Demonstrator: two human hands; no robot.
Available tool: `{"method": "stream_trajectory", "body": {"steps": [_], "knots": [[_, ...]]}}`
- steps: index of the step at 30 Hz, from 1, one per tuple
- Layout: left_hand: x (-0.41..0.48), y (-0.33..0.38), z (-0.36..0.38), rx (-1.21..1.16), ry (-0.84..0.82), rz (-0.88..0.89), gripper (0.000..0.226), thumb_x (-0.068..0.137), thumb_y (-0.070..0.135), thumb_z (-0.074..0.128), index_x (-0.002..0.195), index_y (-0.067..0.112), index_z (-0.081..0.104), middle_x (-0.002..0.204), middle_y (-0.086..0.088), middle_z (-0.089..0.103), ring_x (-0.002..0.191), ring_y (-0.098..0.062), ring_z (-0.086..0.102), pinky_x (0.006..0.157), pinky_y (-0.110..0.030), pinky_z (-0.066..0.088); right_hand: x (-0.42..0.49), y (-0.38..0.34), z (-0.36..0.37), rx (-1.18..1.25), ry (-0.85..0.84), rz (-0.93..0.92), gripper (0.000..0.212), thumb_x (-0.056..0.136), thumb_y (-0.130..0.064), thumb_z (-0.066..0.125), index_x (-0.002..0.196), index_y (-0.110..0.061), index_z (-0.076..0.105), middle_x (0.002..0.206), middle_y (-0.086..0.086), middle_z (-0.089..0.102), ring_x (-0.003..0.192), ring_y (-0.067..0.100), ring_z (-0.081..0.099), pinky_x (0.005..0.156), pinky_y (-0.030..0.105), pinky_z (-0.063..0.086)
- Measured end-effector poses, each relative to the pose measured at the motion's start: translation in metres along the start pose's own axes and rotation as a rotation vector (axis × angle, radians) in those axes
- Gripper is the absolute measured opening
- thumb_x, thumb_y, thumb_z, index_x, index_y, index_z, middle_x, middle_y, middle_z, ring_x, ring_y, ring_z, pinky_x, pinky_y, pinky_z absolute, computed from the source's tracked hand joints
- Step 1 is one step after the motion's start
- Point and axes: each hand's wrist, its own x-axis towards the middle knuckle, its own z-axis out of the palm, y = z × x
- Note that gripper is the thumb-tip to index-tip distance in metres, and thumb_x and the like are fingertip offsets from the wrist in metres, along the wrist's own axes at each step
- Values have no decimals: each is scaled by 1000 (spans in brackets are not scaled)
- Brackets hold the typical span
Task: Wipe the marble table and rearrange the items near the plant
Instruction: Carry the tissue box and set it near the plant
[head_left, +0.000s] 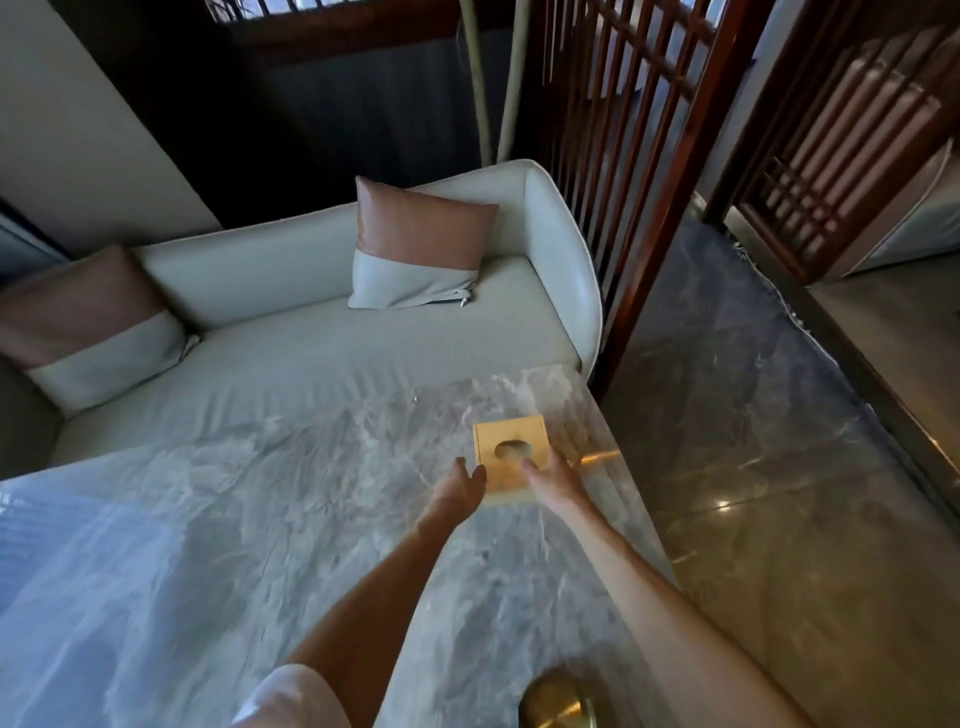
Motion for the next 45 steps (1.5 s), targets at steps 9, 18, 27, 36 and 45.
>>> {"method": "stream_trajectory", "body": {"steps": [9,18,27,36,45], "knots": [[52,22,35,-365,-96,-213,43,94,37,47,130,13,41,113,-8,54,108,-31,55,83,-43,53,61,20,35,264,189,152,57,86,-53,56,129,-17,52,126,6,64,111,28,62,93,39,51],[22,-6,31,-729,-24,-291,22,81,30,70,100,22,62,85,-3,61,72,-17,55,60,-30,43,9,6,33,449,169,201,30,81,-24,73,108,-26,58,88,-14,56,94,20,56,91,44,54],[-91,-95,-16,-944,108,-261,11,86,20,66,96,20,63,78,-3,58,70,-18,52,58,-27,40,-107,-1,105,355,101,52,41,74,-27,67,114,-32,66,98,-5,72,92,19,66,83,35,56],[-202,-246,-117,-825,205,-127,12,84,18,64,96,16,60,77,-6,60,65,-19,53,54,-26,37,-246,-20,229,275,-144,21,52,76,-49,72,123,-39,52,115,-5,65,105,16,63,89,43,58],[-291,-418,-264,-222,-65,-43,6,83,26,59,88,27,62,78,0,66,65,-16,63,54,-30,54,-346,-23,357,297,-630,30,74,71,-63,69,135,-29,55,122,-9,65,111,11,59,84,30,50]]}}
